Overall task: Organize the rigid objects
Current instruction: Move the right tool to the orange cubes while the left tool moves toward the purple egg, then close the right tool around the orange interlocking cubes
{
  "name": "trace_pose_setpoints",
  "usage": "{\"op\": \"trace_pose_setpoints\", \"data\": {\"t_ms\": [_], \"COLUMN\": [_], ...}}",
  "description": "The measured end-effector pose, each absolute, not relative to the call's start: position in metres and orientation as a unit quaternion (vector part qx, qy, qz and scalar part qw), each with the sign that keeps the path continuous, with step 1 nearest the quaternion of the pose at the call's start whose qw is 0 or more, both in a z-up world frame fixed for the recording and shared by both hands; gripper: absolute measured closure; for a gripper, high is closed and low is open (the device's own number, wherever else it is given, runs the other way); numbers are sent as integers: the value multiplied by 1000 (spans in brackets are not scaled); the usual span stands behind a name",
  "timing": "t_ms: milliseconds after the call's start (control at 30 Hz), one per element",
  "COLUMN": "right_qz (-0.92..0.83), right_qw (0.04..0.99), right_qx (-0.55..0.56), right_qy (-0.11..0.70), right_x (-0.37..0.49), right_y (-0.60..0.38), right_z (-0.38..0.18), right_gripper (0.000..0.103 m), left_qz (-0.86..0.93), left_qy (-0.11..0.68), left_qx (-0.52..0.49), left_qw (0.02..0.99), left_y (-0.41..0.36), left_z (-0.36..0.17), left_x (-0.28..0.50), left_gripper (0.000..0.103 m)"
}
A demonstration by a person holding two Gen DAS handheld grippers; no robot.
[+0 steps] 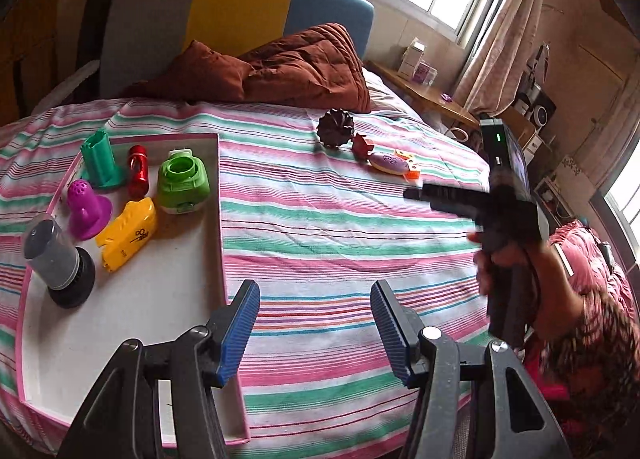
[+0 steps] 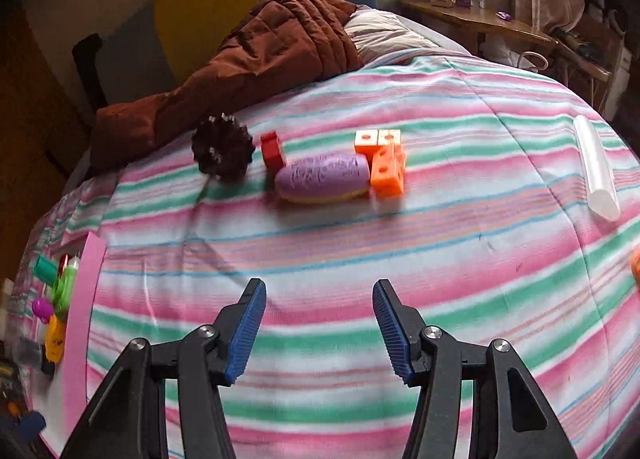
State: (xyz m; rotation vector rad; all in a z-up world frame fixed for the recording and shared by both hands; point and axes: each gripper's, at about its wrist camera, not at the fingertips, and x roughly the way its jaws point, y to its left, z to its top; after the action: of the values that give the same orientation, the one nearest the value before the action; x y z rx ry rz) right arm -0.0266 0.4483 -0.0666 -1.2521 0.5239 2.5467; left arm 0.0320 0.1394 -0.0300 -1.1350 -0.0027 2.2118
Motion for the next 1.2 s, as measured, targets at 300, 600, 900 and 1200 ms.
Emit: {"op": "trace_pose_setpoints", "data": {"t_ms": [300, 600, 900, 1200], "right_qz": [876, 870, 890, 866], "right_qw": [99, 43, 41, 176], "right_qx": [-458, -478, -410, -411], "right_qy": [118, 113, 195, 223], "right_x": [-130, -115, -29, -90], "right_y": [473, 462, 462, 533], "right_z": [-59, -77, -69, -62], "right_gripper": [46, 45, 40, 35], "left_qz": [848, 849, 838, 842], "left_qy": [18, 22, 31, 31], "left_qx": [-433, -434, -440, -439], "left_qw": [306, 301, 320, 314], "left_y": [141, 144, 159, 157], "left_z": [-29, -29, -36, -34], "left_x": [35, 31, 37, 38], "left_gripper": [45, 45, 45, 45]}}
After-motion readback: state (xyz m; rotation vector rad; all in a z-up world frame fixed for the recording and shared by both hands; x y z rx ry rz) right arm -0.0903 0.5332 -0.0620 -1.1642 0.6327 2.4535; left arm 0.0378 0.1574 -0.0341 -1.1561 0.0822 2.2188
